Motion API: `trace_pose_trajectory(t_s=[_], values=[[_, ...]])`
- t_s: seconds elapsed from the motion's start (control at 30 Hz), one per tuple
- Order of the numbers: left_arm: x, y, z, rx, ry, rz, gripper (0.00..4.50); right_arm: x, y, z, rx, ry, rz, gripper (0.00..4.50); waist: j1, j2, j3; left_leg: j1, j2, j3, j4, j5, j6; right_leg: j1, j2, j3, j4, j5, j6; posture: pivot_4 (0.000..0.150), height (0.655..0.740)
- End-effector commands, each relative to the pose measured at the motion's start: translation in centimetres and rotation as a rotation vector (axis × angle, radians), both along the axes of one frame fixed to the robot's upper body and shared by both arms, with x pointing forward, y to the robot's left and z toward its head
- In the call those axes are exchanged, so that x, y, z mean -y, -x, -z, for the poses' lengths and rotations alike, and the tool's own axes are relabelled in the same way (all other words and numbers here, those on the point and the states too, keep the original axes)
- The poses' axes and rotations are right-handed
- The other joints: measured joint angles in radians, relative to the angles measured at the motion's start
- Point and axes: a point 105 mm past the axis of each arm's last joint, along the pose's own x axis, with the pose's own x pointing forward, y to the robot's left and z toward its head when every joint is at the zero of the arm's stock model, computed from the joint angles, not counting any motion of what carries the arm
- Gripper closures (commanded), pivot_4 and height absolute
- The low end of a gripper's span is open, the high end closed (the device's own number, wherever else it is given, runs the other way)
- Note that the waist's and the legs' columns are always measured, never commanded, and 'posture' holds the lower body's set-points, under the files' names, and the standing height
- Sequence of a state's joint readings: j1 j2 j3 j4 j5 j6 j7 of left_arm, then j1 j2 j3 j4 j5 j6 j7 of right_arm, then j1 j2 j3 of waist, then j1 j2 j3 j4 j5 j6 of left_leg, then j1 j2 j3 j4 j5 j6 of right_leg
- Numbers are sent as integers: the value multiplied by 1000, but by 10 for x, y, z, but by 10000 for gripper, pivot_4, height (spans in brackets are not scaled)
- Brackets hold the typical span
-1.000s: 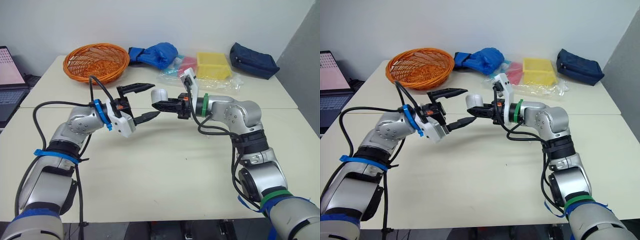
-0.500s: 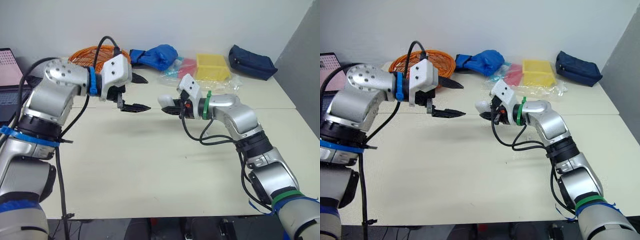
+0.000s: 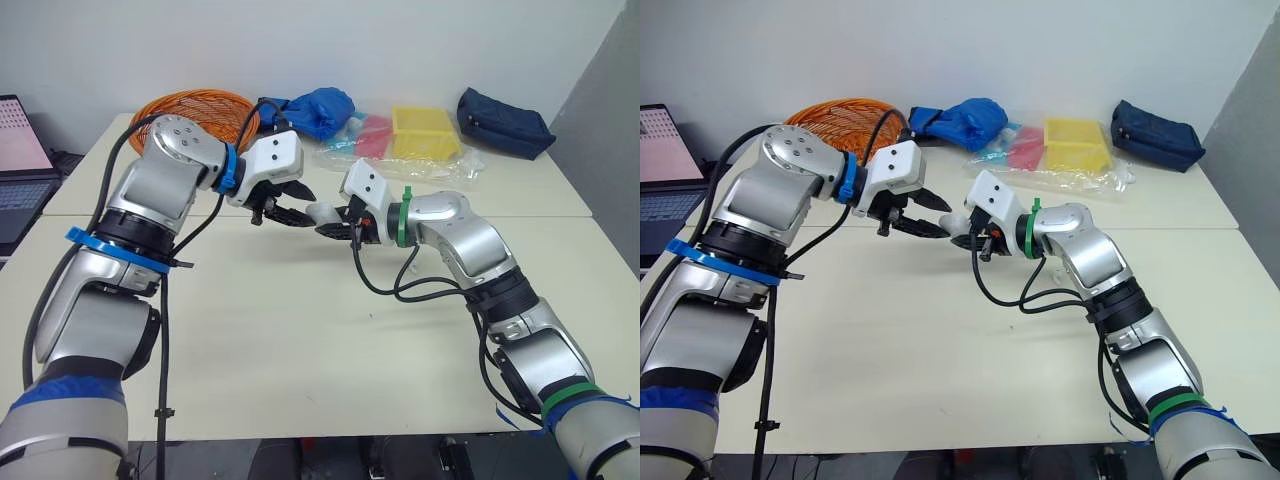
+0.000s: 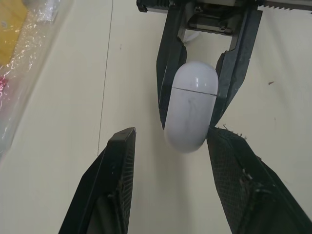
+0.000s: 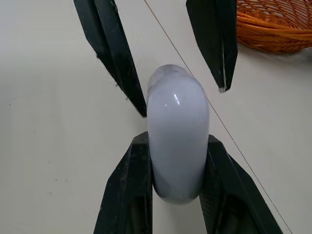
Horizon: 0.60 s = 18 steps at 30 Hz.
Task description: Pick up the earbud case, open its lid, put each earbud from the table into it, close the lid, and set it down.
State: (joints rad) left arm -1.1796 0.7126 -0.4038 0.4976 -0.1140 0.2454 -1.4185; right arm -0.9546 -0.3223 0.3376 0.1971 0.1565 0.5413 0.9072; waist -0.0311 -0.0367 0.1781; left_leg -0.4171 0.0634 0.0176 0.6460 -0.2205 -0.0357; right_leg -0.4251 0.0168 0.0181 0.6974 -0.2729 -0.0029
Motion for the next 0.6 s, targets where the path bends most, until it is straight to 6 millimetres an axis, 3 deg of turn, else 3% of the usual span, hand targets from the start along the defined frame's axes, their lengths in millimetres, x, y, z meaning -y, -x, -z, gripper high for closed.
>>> trace_pose_trajectory(t_s=[0.03,0.6], values=[[3,4,-21,55,-4,46,22083,-4,6,-11,49,-8,-29,36789,0,0,0,0,0,0,0,0,0,0,0,0,0,0,0,1500,7400],[9,3,-11,51,-36,79,22083,-17,11,-9,86,7,-58,36789,0,0,0,0,0,0,0,0,0,0,0,0,0,0,0,1500,7400]])
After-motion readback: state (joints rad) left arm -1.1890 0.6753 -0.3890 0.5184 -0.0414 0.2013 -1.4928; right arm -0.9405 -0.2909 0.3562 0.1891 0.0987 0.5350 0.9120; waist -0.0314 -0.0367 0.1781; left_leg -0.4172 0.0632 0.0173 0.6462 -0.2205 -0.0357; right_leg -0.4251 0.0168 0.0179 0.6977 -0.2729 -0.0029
